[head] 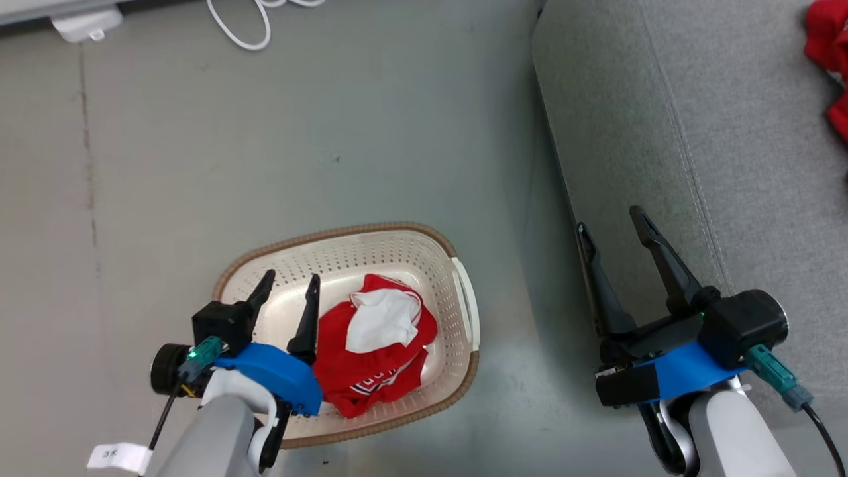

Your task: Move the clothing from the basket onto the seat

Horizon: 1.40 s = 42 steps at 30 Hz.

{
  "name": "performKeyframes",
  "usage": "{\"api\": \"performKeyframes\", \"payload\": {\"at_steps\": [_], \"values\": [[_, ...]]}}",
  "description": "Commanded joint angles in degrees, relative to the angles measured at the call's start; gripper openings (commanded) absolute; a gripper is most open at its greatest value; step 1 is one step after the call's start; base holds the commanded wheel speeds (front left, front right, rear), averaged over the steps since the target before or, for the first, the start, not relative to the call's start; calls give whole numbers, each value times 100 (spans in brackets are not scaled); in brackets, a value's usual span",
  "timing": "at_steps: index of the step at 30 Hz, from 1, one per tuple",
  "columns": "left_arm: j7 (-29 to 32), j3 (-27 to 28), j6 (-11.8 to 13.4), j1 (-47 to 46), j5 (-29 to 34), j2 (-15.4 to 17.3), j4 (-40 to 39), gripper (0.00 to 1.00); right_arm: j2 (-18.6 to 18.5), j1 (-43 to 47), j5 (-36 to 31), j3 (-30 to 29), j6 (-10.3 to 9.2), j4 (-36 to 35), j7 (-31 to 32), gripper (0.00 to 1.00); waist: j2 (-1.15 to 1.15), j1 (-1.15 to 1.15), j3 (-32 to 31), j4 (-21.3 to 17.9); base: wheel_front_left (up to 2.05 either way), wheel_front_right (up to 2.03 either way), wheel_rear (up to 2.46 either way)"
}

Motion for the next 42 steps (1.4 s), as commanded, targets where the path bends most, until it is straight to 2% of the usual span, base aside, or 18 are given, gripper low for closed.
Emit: {"api": "performKeyframes", "payload": {"at_steps": [1,9,10,18,23,30,35,42], "values": [[-16,-399,-2,-330,-86,79,261,100,2,-162,34,32,1,9,-66,100,0,-1,686,-308,0,0,0],[-16,-2044,-1,-1142,-408,343,1068,100,2,-420,142,88,1,79,-220,100,0,-1,1332,-441,0,0,0],[-16,-2044,-1,-1142,-408,343,1068,100,2,-420,142,88,1,79,-220,100,0,-1,1332,-441,0,0,0],[-10,-3282,-2,-1658,-713,593,1614,100,1,-593,239,141,1,92,-301,100,0,-1,1775,-516,0,0,0],[-12,-3836,-2,-2021,-651,673,1791,100,1,-653,249,130,1,21,-326,100,0,-1,2068,-490,0,0,0],[-14,-4255,-2,-2429,-379,693,1889,100,1,-719,284,136,1,-66,-333,100,0,-1,2403,-475,0,0,0],[-15,-4243,58,-2583,-205,629,2019,100,1,-760,309,159,1,-186,-334,100,0,-1,2562,-508,0,0,0],[-15,-4158,290,-2775,-38,504,2235,100,1,-735,339,187,1,-322,-332,100,0,-1,2733,-572,0,0,0]]}}
